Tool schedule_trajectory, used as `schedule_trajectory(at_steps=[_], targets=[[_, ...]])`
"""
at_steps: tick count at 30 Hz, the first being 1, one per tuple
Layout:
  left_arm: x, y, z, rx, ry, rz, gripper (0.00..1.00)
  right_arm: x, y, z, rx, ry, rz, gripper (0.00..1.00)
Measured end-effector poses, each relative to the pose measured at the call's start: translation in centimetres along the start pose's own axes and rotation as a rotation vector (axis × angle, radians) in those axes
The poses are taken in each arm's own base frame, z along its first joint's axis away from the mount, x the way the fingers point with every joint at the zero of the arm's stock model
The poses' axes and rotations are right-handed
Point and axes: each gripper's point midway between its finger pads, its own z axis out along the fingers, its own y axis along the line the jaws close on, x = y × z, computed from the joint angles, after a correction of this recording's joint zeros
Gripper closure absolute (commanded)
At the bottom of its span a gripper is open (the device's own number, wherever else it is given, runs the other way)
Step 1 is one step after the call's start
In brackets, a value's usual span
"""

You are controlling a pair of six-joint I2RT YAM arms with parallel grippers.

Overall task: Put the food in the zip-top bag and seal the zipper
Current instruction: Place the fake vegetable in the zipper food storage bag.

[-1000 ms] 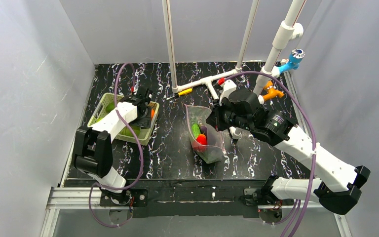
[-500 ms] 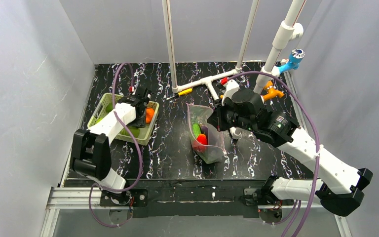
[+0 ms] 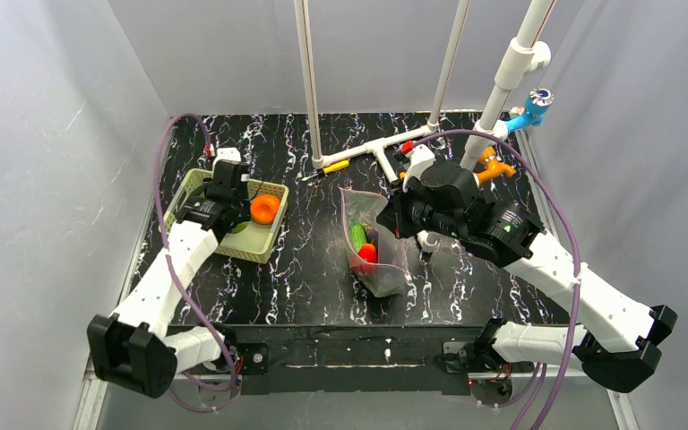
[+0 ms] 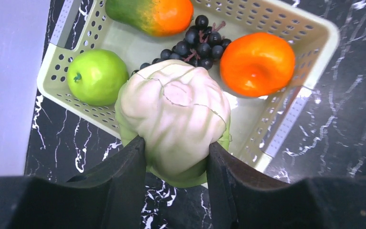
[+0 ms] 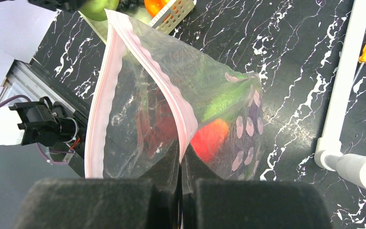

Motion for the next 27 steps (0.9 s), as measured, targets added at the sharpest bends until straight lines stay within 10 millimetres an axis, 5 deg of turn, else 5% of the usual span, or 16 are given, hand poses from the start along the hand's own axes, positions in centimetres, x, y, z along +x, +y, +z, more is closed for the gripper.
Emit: schedule_trajectory(at_steps=[6, 11, 17, 27], targets=[[-1.5, 0.3, -4.9, 0.124, -0.08, -0.129, 0.64, 0.0, 0.0, 0.0, 0.002, -0.001, 0.0, 0.99], [-4.2, -0.6, -12.2, 0.376, -0.199, -0.305, 0.62, 0.0, 0.0, 0.1, -0.001, 0.001, 0.0, 0.99], [-4.7, -3.5, -20.4, 0.777, -0.249, -0.435, 0.64, 0.2, 0.3, 0.3, -0.014, 0.011, 0.001, 0.99], [-5.1, -10.0, -25.4, 1.274, -0.053, -0.624, 0.65, 0.1, 0.5, 0.3, -0.024, 0.011, 0.004, 0.99]])
